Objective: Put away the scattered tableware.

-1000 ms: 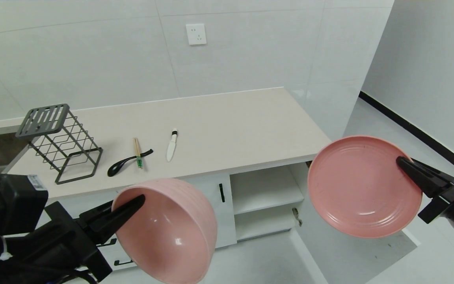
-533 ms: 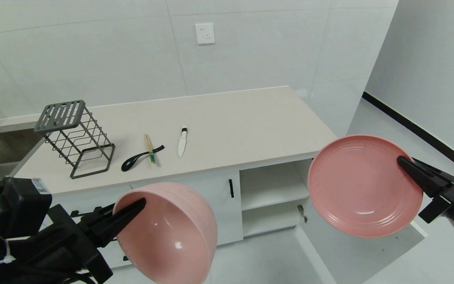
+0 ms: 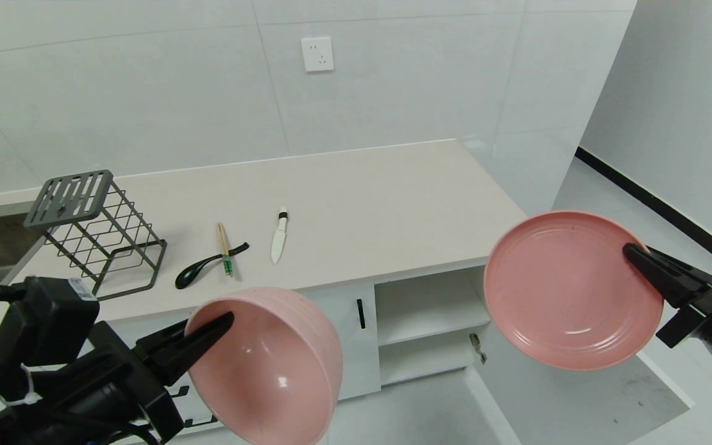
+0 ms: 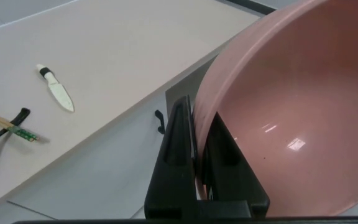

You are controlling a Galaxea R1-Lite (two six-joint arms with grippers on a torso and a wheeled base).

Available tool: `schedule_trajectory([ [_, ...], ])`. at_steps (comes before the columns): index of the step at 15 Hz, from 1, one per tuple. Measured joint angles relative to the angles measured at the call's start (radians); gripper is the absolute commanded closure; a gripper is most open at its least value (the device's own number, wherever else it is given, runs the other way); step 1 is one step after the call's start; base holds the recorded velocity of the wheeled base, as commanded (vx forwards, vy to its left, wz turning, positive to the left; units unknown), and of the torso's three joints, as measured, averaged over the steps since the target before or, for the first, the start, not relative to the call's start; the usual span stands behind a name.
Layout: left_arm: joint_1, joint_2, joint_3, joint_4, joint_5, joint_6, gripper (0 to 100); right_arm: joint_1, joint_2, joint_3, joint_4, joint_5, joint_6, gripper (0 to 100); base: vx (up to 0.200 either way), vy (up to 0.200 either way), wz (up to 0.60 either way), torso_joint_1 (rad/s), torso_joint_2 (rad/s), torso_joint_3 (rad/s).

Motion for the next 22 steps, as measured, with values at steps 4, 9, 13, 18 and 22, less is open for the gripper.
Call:
schedule_trajectory([
  [4, 0.0, 0.001, 0.0, -0.001, 0.0, 0.0, 100, 0.0, 0.001, 0.001, 0.0, 0.0, 0.0, 100, 0.0, 0.0, 0.0, 0.0, 0.0, 0.0],
  [9, 0.001, 0.001, 0.005, -0.001, 0.0, -0.003, 100, 0.0, 0.002, 0.002, 0.0, 0.0, -0.001, 100, 0.0, 0.0, 0.0, -0.065, 0.12, 0.071],
  [13, 0.018, 0.002, 0.007, -0.002, 0.0, -0.005, 100, 0.001, 0.008, 0.003, -0.001, 0.0, -0.001, 100, 0.0, 0.0, 0.0, -0.106, 0.22, 0.107],
  [18, 0.022, 0.01, 0.01, -0.001, -0.001, -0.004, 100, 0.0, 0.019, 0.011, 0.0, 0.0, -0.001, 100, 0.0, 0.0, 0.0, -0.135, 0.27, 0.135],
  [22, 0.025, 0.019, 0.01, -0.001, 0.0, -0.006, 100, 0.001, 0.021, 0.012, 0.0, 0.0, -0.001, 100, 0.0, 0.0, 0.0, -0.239, 0.48, 0.232],
])
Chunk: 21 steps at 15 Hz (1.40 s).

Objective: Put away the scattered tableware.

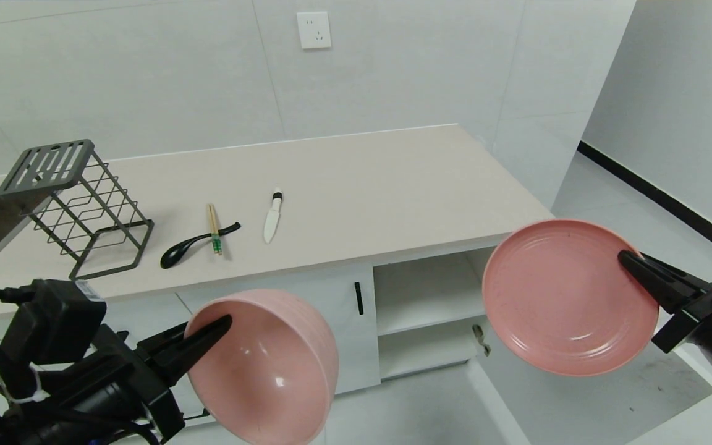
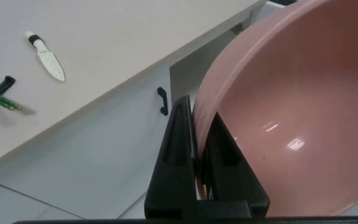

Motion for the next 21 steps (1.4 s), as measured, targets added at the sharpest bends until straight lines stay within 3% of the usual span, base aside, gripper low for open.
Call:
schedule_trajectory([
  [21, -0.001, 0.002, 0.012, -0.055, -0.005, 0.001, 100, 0.0, 0.0, 0.001, 0.0, 0.0, -0.014, 100, 0.0, 0.0, 0.0, -0.265, 0.51, 0.241],
])
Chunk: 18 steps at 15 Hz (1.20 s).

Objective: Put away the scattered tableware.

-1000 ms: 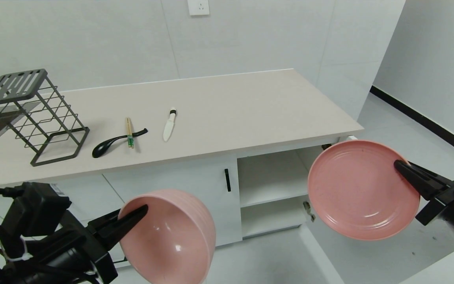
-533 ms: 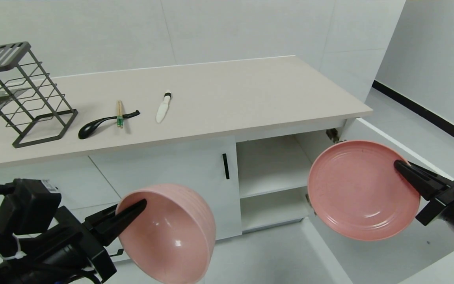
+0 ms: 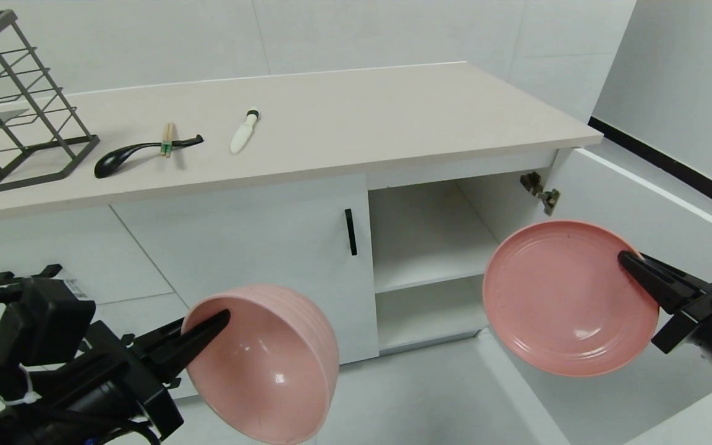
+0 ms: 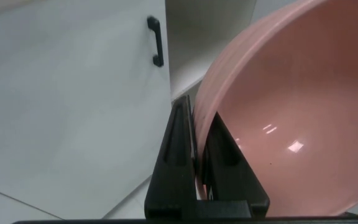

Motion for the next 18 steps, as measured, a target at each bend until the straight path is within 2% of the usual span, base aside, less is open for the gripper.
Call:
schedule_trajectory([
  [7, 0.0, 0.002, 0.0, 0.0, 0.0, 0.0, 100, 0.0, 0.003, -0.001, 0.0, 0.0, -0.001, 100, 0.0, 0.0, 0.0, -0.234, 0.34, 0.124],
  [8, 0.0, 0.002, 0.0, -0.001, 0.0, 0.0, 100, 0.0, 0.003, -0.001, -0.001, 0.0, -0.001, 100, 0.0, 0.0, 0.0, -0.085, 0.29, 0.129],
  [12, 0.0, 0.006, 0.006, 0.004, 0.0, -0.001, 100, -0.001, 0.005, 0.0, 0.0, 0.0, 0.0, 100, 0.2, 0.0, 0.0, -0.02, 0.18, 0.038],
  [18, 0.0, 0.013, 0.01, 0.0, 0.001, -0.001, 100, -0.001, 0.011, 0.001, 0.0, 0.0, 0.0, 100, 0.0, 0.0, 0.0, -0.001, 0.01, 0.008],
])
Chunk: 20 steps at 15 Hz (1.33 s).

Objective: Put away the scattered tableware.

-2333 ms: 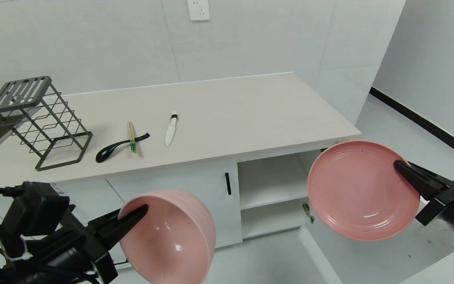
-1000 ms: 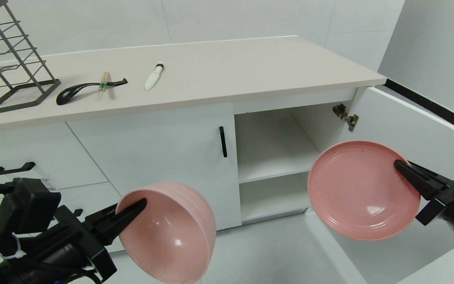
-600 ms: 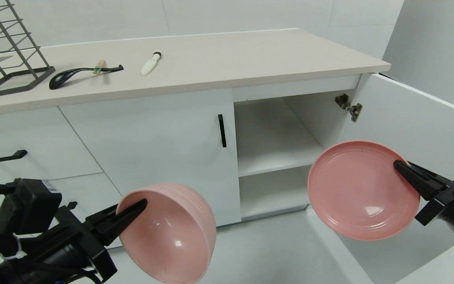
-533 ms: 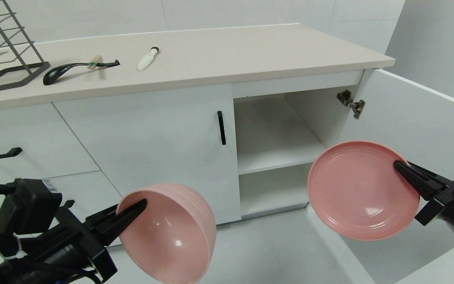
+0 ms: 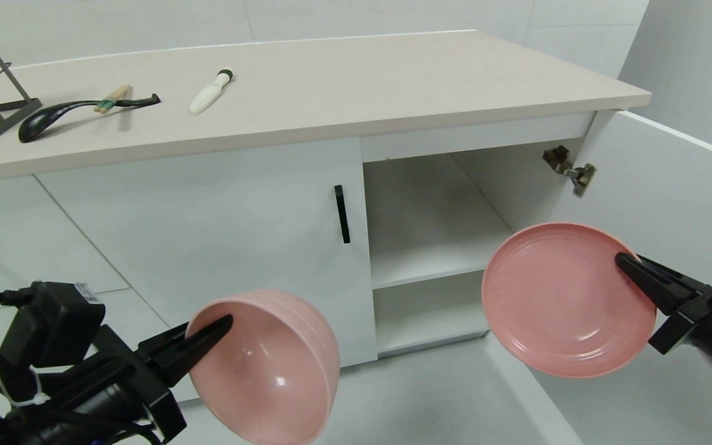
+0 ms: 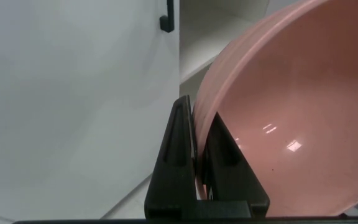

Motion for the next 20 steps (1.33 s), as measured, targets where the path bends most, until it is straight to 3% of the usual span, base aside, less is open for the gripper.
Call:
schedule_trajectory([
  [2, 0.0, 0.002, 0.001, 0.0, 0.0, 0.0, 100, 0.001, 0.002, 0.001, -0.001, 0.0, 0.0, 100, 0.0, 0.0, 0.0, 0.0, 0.0, 0.0],
  [8, 0.0, -0.004, 0.018, -0.002, 0.0, 0.002, 100, 0.001, 0.011, 0.009, -0.001, 0.0, 0.0, 100, 0.2, 0.0, 0.0, 0.0, 0.0, 0.011],
  [15, 0.0, -0.009, 0.015, -0.033, 0.0, 0.009, 100, 0.002, 0.027, 0.018, 0.0, 0.0, 0.001, 100, 0.0, 0.0, 0.0, 0.0, 0.0, 0.0],
  [20, 0.001, -0.014, 0.015, -0.039, -0.001, 0.011, 100, 0.067, 0.116, 0.017, 0.002, -0.001, 0.057, 100, 0.0, 0.0, 0.0, 0.0, 0.0, 0.0],
])
